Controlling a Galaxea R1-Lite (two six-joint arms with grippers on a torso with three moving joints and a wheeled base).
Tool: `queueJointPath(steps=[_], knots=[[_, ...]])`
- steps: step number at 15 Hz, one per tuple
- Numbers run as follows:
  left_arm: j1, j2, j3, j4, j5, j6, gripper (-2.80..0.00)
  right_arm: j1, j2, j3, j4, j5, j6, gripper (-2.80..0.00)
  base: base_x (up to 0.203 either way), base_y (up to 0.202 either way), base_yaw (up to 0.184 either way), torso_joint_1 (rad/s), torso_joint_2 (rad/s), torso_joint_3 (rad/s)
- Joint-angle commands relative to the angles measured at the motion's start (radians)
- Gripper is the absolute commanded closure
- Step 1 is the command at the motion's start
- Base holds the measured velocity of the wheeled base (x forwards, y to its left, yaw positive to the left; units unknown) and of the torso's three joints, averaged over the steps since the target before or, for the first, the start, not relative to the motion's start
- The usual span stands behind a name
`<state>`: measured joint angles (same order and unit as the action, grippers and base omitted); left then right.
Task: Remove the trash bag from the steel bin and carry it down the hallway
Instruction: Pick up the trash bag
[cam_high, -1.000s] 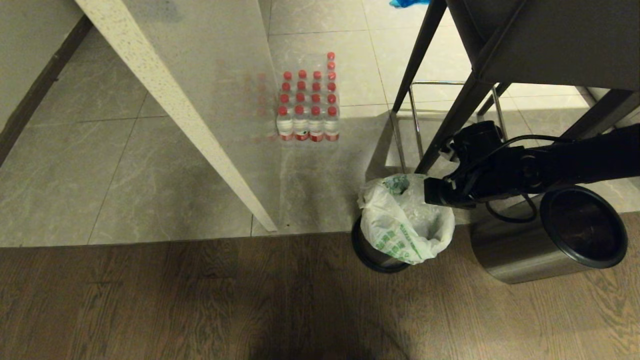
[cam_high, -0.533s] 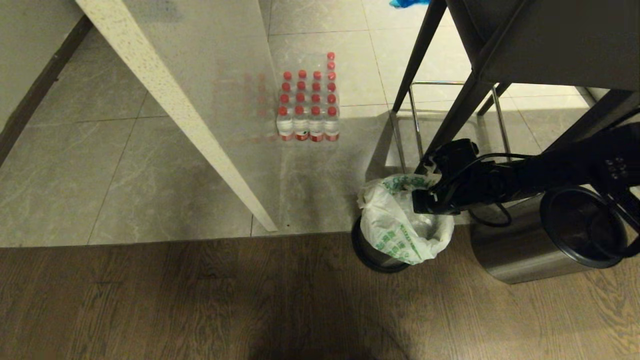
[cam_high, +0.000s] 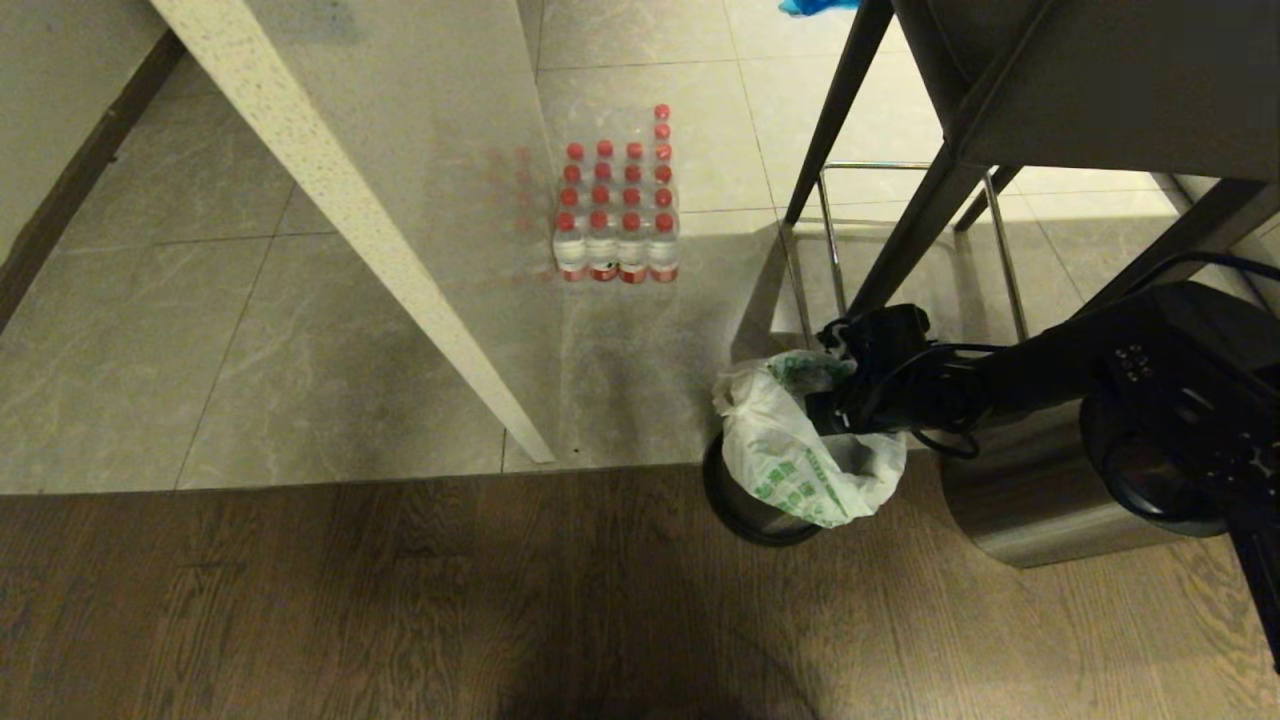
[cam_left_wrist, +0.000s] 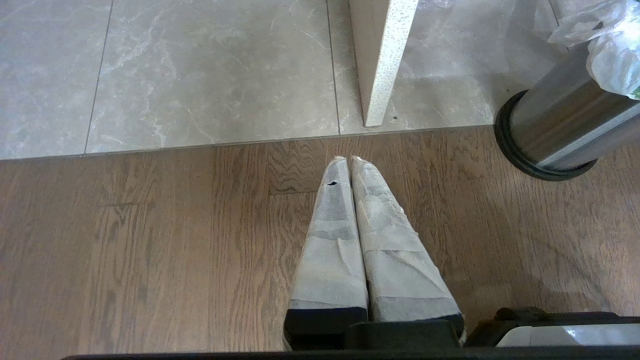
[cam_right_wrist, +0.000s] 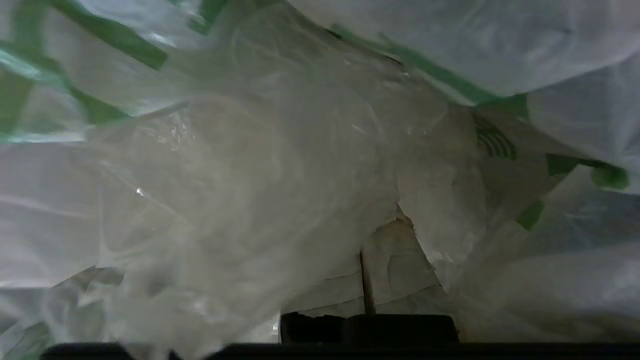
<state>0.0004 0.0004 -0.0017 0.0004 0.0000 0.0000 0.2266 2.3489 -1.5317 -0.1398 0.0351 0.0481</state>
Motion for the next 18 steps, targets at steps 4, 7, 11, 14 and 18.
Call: queueJointPath(steps=[4, 7, 11, 14, 18], knots=[[0.001, 0.000, 0.000, 0.000, 0.000, 0.000, 0.00, 0.000, -0.134, 0.016, 0.041, -0.027, 0.003, 0.00, 0.000, 0.000, 0.000, 0.000, 0.00, 0.000], [0.001, 0.000, 0.000, 0.000, 0.000, 0.000, 0.00, -0.001, -0.279, 0.101, 0.114, -0.032, 0.001, 0.00, 0.000, 0.000, 0.000, 0.000, 0.00, 0.000], [0.000, 0.000, 0.000, 0.000, 0.000, 0.000, 0.00, -0.009, -0.465, 0.282, 0.180, -0.033, 0.005, 0.00, 0.000, 0.000, 0.000, 0.000, 0.00, 0.000], [0.000, 0.000, 0.000, 0.000, 0.000, 0.000, 0.00, -0.039, -0.548, 0.425, 0.185, -0.032, 0.013, 0.00, 0.000, 0.000, 0.000, 0.000, 0.00, 0.000], [0.001, 0.000, 0.000, 0.000, 0.000, 0.000, 0.00, -0.052, -0.534, 0.409, 0.188, 0.012, 0.107, 0.00, 0.000, 0.000, 0.000, 0.000, 0.00, 0.000]])
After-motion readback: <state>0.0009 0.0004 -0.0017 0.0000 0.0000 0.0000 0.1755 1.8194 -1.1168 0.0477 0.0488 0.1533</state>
